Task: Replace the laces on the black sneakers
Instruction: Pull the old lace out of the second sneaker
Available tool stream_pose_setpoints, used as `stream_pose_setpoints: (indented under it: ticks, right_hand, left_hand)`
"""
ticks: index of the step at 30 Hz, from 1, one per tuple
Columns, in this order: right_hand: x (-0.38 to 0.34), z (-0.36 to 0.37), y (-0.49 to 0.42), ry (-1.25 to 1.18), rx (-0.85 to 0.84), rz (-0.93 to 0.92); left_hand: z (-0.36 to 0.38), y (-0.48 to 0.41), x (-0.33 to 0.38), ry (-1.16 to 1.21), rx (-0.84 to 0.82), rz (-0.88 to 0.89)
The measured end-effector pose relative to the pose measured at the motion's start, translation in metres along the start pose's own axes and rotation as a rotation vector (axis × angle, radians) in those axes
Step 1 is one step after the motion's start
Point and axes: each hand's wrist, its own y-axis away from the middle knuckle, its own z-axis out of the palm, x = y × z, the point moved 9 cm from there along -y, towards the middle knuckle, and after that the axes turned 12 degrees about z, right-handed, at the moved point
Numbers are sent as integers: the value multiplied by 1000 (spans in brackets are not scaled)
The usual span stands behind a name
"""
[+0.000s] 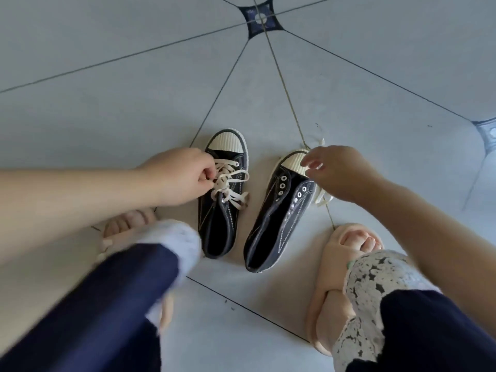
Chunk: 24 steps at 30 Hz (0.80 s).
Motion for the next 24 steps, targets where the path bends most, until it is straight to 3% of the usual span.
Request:
stream_pose_setpoints:
  ticks: [4, 10, 15, 19, 21, 24]
  right_hand:
    - [-45, 22, 13, 39, -114, -125]
    - [-89, 46, 24, 130, -274, -247]
    - [-116, 51, 12, 115, -302, -216]
    - [-133, 53, 1, 42, -271, -168]
    - [-135, 59, 0, 46, -287, -166]
    - [-128, 66, 2, -78, -321, -136]
  left_hand:
    - [18, 7, -29, 237, 155, -178]
    - [58, 10, -40, 473, 207, -218]
    - [66, 7, -43, 874, 312, -289]
    - [76, 7, -41, 1176, 266, -380]
    - [83, 8, -44, 1254, 271, -488]
    - [85, 8, -41, 1354, 293, -504]
